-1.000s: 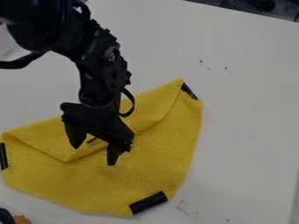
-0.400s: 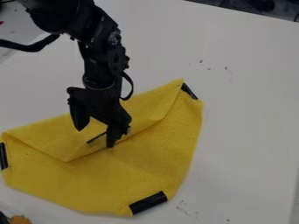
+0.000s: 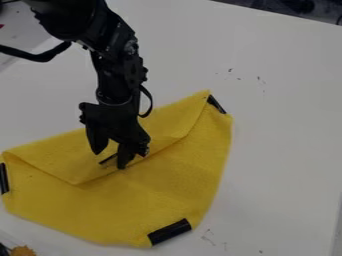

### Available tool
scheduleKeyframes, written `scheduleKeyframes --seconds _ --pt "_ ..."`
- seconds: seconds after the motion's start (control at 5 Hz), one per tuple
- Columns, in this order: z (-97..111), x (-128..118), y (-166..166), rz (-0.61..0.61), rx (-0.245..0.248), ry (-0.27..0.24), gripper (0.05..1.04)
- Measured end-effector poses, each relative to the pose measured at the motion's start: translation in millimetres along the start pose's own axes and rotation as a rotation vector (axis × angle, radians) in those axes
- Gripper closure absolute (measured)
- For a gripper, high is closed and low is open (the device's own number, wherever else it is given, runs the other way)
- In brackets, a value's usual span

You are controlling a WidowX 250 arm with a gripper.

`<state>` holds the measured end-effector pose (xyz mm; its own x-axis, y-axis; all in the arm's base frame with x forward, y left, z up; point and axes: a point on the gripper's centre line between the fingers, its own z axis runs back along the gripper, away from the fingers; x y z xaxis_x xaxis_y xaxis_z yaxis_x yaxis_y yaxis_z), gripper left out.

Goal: Unfold the cloth from bottom right to top left

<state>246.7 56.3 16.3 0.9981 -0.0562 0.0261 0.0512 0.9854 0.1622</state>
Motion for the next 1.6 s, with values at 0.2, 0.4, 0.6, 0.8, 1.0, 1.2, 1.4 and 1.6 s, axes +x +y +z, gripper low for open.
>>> scheduleKeyframes --seconds 0.2,0.4,0.6,0.8,1.0,1.2,1.4,1.6 --pt "0.9 2.9 1.2 0.004 -0.002 -0.008 0.718" --pt "-1.6 1.7 0.5 0.000 -0.004 0.001 0.932" --pt "-0.4 2.3 1.2 -0.005 -0.003 0.005 1.023" --pt "3.8 5.0 2.7 -0.023 0.014 0.018 1.030" --pt "21.4 17.3 14.8 -0.067 0.069 0.017 1.030" --pt "45.6 44.8 35.4 -0.132 0.150 -0.026 1.030" --pt "38.9 72.2 68.2 -0.179 0.173 -0.025 1.030" --pt "12.7 91.9 96.4 -0.206 0.138 -0.020 1.030"
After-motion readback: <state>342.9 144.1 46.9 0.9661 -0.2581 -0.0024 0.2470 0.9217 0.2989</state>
